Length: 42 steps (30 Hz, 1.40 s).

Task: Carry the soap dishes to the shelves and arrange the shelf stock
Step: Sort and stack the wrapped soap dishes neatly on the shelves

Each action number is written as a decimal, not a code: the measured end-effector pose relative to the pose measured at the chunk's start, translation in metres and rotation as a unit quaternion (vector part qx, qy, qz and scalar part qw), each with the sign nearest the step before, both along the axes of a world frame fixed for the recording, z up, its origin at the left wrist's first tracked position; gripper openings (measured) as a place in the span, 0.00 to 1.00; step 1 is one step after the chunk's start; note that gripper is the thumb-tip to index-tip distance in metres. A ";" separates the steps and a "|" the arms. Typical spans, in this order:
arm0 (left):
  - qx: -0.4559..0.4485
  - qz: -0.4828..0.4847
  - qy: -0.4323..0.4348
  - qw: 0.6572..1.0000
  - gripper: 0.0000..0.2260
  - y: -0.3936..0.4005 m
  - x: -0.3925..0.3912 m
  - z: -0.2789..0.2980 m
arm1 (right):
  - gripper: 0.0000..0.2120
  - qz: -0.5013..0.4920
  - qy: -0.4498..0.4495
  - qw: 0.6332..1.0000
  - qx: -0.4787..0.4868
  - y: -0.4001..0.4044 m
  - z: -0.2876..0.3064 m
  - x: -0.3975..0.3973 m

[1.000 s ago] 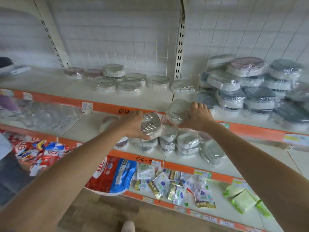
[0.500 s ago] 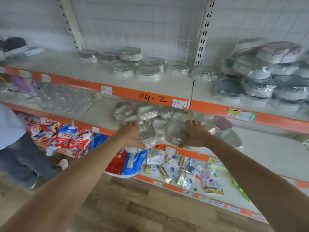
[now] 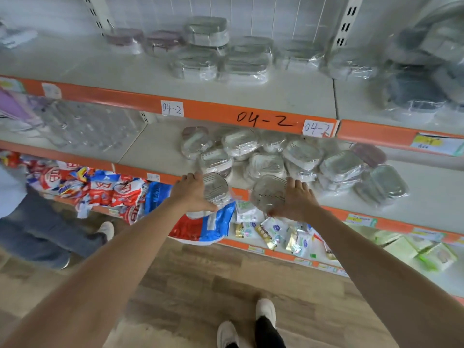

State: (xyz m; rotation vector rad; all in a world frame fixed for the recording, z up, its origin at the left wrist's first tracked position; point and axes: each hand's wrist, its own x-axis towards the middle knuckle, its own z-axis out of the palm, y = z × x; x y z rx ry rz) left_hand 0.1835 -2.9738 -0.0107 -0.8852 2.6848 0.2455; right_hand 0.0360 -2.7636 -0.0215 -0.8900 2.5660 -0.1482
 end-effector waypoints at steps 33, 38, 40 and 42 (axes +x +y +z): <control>-0.029 0.147 0.175 0.973 0.49 -0.139 -0.171 -0.142 | 0.53 0.017 0.170 0.983 -0.060 -0.122 -0.131 -0.161; -0.031 0.113 0.162 0.980 0.47 -0.142 -0.173 -0.143 | 0.53 0.021 0.161 0.986 -0.039 -0.125 -0.129 -0.162; -0.026 0.099 0.145 0.984 0.47 -0.145 -0.171 -0.143 | 0.53 0.023 0.157 0.986 -0.042 -0.126 -0.129 -0.162; -0.028 0.084 0.128 0.988 0.49 -0.147 -0.168 -0.142 | 0.53 0.025 0.154 0.987 -0.043 -0.125 -0.128 -0.161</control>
